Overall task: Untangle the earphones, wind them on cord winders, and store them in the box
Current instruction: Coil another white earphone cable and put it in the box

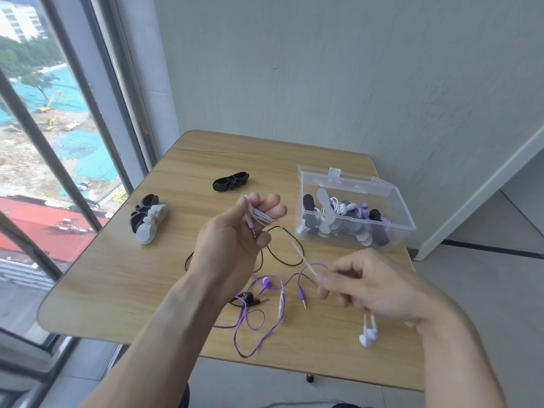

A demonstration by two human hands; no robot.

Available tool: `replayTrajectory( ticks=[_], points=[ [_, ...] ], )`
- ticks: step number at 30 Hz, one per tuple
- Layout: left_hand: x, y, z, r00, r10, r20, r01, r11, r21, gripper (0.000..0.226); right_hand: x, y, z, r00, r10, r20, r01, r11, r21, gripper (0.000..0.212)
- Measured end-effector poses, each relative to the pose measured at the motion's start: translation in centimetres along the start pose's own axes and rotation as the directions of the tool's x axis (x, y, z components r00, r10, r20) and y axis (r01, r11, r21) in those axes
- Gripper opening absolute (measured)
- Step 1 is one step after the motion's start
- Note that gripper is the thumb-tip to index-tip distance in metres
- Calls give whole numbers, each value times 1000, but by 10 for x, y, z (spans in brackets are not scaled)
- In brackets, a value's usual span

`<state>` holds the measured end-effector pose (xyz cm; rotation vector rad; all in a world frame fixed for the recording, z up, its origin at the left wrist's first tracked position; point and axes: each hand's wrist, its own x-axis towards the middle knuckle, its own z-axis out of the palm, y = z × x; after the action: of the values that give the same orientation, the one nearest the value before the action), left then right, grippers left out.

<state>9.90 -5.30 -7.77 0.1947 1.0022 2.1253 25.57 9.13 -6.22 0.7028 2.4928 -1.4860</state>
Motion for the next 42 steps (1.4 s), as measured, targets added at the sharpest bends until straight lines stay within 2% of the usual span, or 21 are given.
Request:
replayTrajectory(
  ticks=[3, 6, 8, 10, 12, 14, 15, 16, 18, 20, 22, 25, 27, 29, 31, 34, 35, 37, 38, 39, 42],
  points=[
    [3, -5, -1, 995, 66, -78, -61, 995, 73, 19, 0, -5, 7, 982, -35, 186, 26, 998, 48, 27],
    [3, -8, -3, 980, 150, -130, -129, 979, 158, 19, -3, -6, 6, 959, -47, 278, 43, 999, 20, 22],
    [3, -12, -4, 963, 243, -118, -194, 927, 320, 18, -5, -6, 7, 942, -73, 326, 80, 997, -8, 21],
    [4, -16, -7, 912, 407, -57, -296, 747, 595, 17, -8, -7, 7, 917, -108, 384, 109, 994, 21, 21],
    [4, -16, -11, 848, 513, 137, -413, 474, 778, 18, -12, -10, 4, 901, -183, 394, 172, 983, 63, 19],
    [-1, -12, -13, 882, 329, 337, -426, 253, 869, 25, -18, -15, -2, 899, -307, 312, 261, 948, 182, 19],
    [-4, -11, -13, 916, 166, 365, -395, 208, 895, 30, -20, -15, -5, 905, -354, 236, 290, 919, 267, 23],
    [-7, -10, -13, 934, 16, 356, -351, 224, 909, 37, -21, -15, -8, 917, -373, 138, 311, 888, 339, 30],
    [-14, -9, -9, 928, -166, 334, -257, 363, 896, 47, -18, -10, -11, 942, -318, -104, 331, 843, 424, 44],
    [-17, -8, -3, 905, -216, 366, -202, 538, 818, 47, -11, -6, -11, 939, -148, -310, 283, 846, 452, 42],
    [-16, -9, 2, 918, -157, 364, -155, 703, 694, 44, -4, -2, -8, 912, -35, -409, 173, 937, 304, 38],
    [-9, -10, 4, 967, -67, 244, -22, 938, 346, 40, 1, -2, 2, 945, -39, -325, 76, 992, 101, 39],
    [-6, -9, 5, 979, -18, 205, -18, 986, 169, 35, 4, -7, 11, 974, -69, -215, 93, 990, 102, 37],
    [-3, -8, 4, 986, 36, 165, -59, 989, 136, 30, 6, -13, 21, 985, -98, -138, 106, 993, 47, 31],
    [-3, -9, 3, 989, 81, 127, -106, 973, 205, 28, 10, -19, 31, 989, -112, -102, 117, 992, 46, 26],
    [-8, -18, 1, 968, 165, 191, -243, 817, 523, 24, 15, -25, 42, 991, -77, -108, 86, 993, 77, 25],
    [-10, -22, 0, 950, 198, 244, -310, 709, 633, 21, 16, -26, 43, 988, -74, -134, 79, 996, 33, 29],
    [-10, -30, -6, 881, 243, 407, -473, 405, 783, 26, 15, -25, 41, 978, -81, -192, 72, 996, -57, 37],
    [-9, -33, -9, 848, 235, 474, -525, 263, 809, 29, 13, -25, 39, 972, -93, -217, 76, 994, -82, 39],
    [-9, -34, -10, 829, 216, 516, -553, 177, 814, 32, 11, -24, 37, 964, -112, -242, 89, 991, -101, 39],
    [-11, -33, -8, 819, 159, 551, -571, 132, 810, 40, 7, -22, 27, 920, -158, -358, 166, 986, -10, 22]
  ],
)
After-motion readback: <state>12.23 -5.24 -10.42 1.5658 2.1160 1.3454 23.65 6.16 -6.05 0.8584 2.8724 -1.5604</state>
